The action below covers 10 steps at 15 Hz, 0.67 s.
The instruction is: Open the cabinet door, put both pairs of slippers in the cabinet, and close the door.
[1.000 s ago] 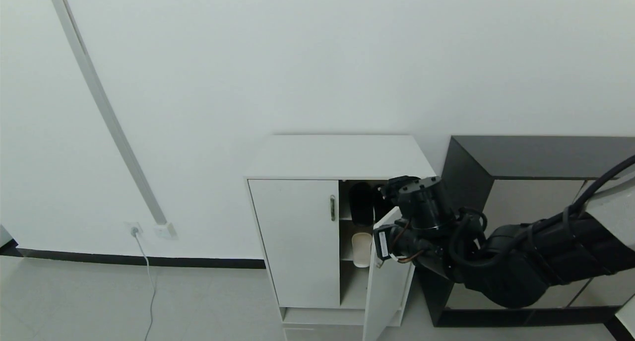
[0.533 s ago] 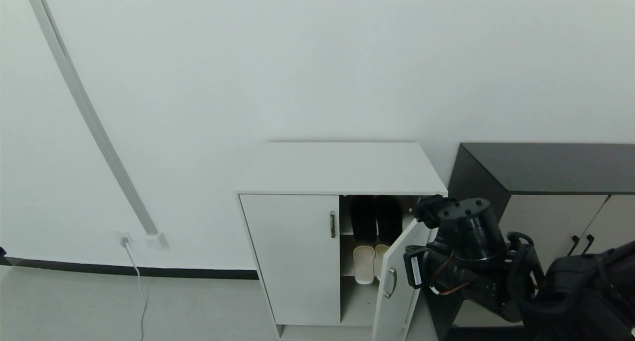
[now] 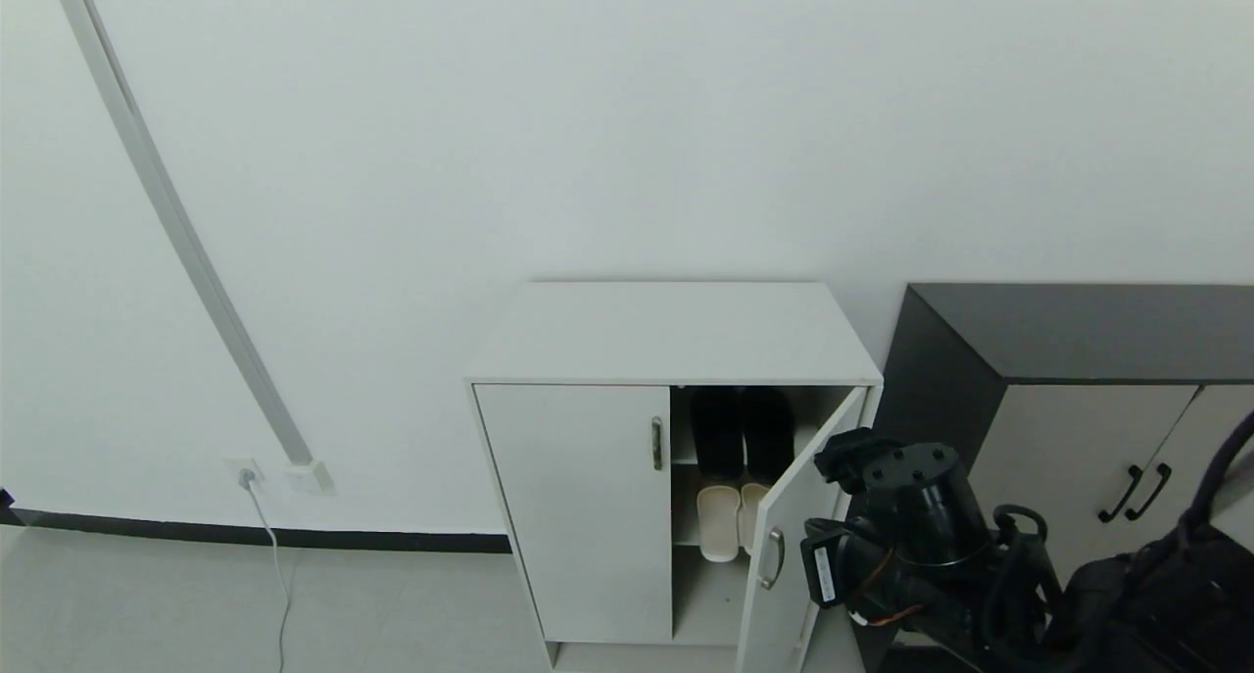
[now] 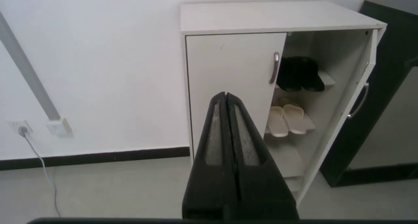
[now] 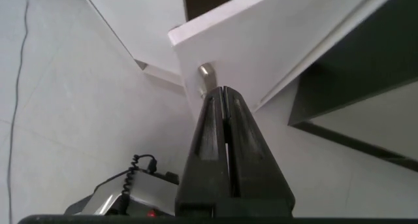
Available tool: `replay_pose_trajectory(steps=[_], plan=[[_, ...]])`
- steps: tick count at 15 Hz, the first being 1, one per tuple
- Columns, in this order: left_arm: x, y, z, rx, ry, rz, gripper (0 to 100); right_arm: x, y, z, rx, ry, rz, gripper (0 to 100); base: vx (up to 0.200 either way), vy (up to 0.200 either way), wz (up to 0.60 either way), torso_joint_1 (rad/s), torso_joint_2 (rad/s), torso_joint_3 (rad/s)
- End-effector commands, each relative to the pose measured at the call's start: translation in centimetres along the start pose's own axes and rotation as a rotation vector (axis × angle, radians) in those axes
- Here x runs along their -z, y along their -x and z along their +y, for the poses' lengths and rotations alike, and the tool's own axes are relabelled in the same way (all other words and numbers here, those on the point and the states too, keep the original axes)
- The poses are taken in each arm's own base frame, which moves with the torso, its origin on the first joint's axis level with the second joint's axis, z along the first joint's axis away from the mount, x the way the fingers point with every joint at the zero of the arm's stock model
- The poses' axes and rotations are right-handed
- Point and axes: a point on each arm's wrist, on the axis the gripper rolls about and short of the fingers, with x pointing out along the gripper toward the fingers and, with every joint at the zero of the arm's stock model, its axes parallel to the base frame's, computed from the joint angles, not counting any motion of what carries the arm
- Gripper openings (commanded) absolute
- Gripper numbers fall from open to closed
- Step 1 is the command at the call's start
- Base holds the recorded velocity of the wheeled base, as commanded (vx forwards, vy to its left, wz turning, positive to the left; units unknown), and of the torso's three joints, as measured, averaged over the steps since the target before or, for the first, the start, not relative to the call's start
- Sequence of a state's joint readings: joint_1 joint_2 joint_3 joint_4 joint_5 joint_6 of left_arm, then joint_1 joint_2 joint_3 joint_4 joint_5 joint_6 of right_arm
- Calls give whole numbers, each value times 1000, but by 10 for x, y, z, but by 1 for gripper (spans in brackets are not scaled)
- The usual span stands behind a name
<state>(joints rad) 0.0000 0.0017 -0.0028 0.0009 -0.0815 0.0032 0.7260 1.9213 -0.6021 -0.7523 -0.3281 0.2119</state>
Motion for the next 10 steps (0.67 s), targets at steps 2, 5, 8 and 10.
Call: replay_pose_trajectory(steps=[2,5,8,10], plan=[[0,0,0,0,0,-3,0,12,-39,5,18,5,28,0,0,0,0,0,0,0],[0,0,0,0,0,-1,0,5,-60,10,20,-6,5,0,0,0,0,0,0,0],[0,0,0,0,0,-1,0,-3,-73,16,13,-16,-26,0,0,0,0,0,0,0],[0,0,0,0,0,0,0,-6,-81,18,14,-20,-37,0,0,0,0,0,0,0]])
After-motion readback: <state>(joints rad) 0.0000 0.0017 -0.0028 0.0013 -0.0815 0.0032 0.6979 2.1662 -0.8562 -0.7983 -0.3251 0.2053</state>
